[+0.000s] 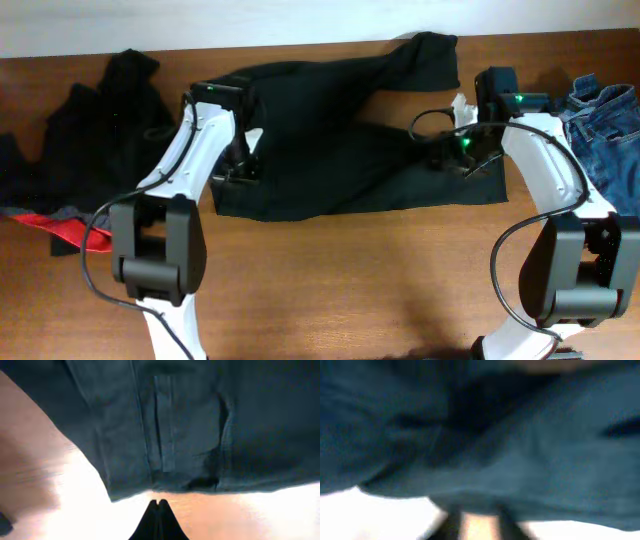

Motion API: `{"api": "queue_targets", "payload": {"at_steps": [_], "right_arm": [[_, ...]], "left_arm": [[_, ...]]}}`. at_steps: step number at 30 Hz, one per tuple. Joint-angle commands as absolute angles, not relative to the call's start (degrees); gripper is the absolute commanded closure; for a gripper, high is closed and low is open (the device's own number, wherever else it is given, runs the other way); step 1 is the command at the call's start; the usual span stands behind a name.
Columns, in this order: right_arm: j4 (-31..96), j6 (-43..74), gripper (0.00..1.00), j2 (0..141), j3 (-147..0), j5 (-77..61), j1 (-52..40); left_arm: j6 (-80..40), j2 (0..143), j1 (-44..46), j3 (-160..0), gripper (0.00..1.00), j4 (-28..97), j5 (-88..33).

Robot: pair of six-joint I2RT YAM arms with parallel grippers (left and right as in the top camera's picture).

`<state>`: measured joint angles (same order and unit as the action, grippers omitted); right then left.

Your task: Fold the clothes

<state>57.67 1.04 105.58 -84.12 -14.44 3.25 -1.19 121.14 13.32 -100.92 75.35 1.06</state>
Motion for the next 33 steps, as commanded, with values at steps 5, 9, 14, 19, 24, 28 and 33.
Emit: {"api": "queue_targets", "payload": {"at_steps": [5, 9, 14, 19, 24, 28, 33], "right_arm": [[55.5, 1.1, 0.96, 106.3, -84.5, -9.6, 3.6], [53.1, 1.1, 0.96, 109.6, -84.4, -8.3, 3.6], [50.7, 2.7, 0.96, 112.9, -84.4, -8.3, 3.6], [51.8, 6.9, 0.96, 114.8, -84.4, -6.5, 3.7], [53.6, 10.0, 0.96, 114.9, -84.4, -5.3, 4.2], [51.5, 10.0, 0.96, 114.9, -81.8, -5.1, 4.6], [44.9, 11.3, 0.97, 114.9, -75.0, -5.4, 5.8]], "left_arm": [[-2.2, 120.2, 13.1, -100.5, 0.99, 72.3, 2.4], [-2.2, 120.2, 13.1, -99.7, 0.99, 68.9, 2.3], [-3.7, 120.2, 13.4, -94.2, 0.99, 59.4, -1.5], [-6.9, 120.2, 13.4, -86.0, 0.99, 52.7, -2.9], [-7.3, 120.2, 13.3, -80.3, 0.99, 49.9, -2.6], [-9.5, 120.3, 13.3, -77.6, 0.99, 47.2, -1.6], [-14.3, 120.3, 13.3, -73.7, 0.99, 40.8, 0.0]]}}
